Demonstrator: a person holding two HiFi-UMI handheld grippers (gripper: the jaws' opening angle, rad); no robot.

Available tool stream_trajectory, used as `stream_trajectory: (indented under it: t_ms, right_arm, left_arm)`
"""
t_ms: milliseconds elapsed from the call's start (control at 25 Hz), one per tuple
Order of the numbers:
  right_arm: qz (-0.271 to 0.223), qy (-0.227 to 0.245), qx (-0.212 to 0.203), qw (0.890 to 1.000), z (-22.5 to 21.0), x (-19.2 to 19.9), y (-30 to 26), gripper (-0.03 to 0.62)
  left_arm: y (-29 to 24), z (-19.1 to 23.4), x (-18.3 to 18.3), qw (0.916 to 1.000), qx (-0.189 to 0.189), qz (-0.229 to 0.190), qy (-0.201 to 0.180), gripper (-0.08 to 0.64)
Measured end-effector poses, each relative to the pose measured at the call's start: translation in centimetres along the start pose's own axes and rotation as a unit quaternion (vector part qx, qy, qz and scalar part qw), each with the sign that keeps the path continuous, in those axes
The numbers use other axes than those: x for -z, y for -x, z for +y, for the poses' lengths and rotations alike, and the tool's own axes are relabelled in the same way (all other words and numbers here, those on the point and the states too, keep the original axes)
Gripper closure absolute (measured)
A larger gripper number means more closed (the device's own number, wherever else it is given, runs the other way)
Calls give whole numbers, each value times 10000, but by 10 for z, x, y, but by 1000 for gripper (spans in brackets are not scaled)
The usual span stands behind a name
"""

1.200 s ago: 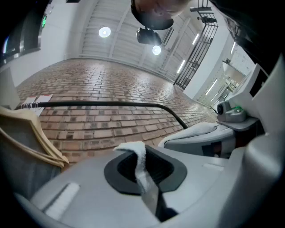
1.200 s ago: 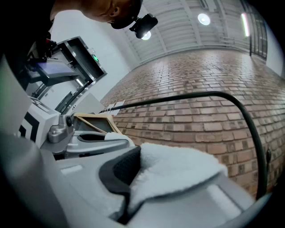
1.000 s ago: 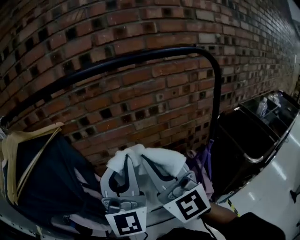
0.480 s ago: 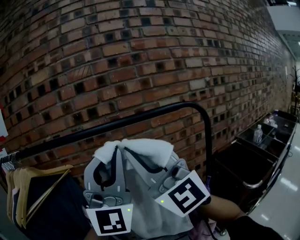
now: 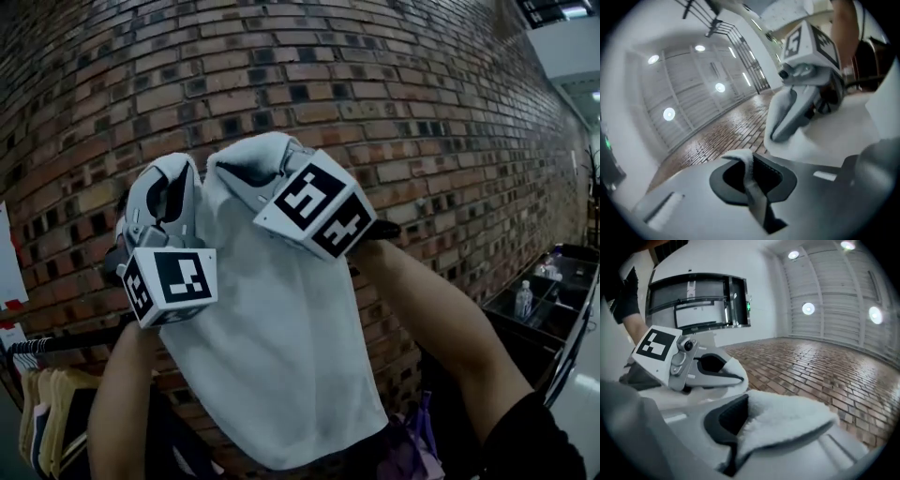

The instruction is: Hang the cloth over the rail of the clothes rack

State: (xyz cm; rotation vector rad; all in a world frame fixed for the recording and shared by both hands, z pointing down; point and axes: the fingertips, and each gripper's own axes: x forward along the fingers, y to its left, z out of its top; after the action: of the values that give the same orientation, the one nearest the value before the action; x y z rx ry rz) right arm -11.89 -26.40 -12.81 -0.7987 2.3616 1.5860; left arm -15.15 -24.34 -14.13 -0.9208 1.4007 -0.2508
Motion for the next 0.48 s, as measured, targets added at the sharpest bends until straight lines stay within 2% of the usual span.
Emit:
stream_trajectory:
  t_ms: [80, 120, 160, 200, 240, 280, 320, 360, 400, 480]
  right_arm:
    - [679, 172, -233, 9973, -18, 37, -20, 580]
    - [1117, 202, -487, 9923, -15, 63, -27, 580]
    - [1598, 219, -888, 9829, -2, 93, -30, 580]
    - [2075, 236, -1425, 9675, 19, 125, -29, 580]
    - [2487, 243, -2024, 9469, 46, 154, -24, 580]
    - [2801, 211, -2592, 9241, 72, 179, -17, 580]
    - [3029, 130, -3082, 9017, 96, 197, -9, 580]
    - [3206, 17, -3491, 8806, 117, 211, 0, 580]
    - [3358, -125, -3830, 8605, 134, 222, 8, 580]
    - [3620, -609, -4354, 8220, 159, 233, 21, 580]
  left_arm:
    - [-22, -1, 41, 9951, 119, 604, -779, 543]
    - [-27, -12, 64, 9888, 386, 914, -1115, 544]
    - [-28, -32, 86, 9794, 822, 1169, -1425, 543]
    - [-24, -59, 107, 9661, 1430, 1364, -1661, 543]
    - [-15, -92, 126, 9478, 2197, 1525, -1736, 543]
    - [-2, -127, 144, 9231, 3072, 1697, -1570, 544]
    - [15, -158, 159, 8899, 3973, 1912, -1165, 543]
    - [36, -185, 172, 8465, 4815, 2175, -655, 543]
    - [60, -205, 184, 7937, 5547, 2489, -204, 543]
    - [112, -233, 198, 6768, 6676, 3071, 434, 543]
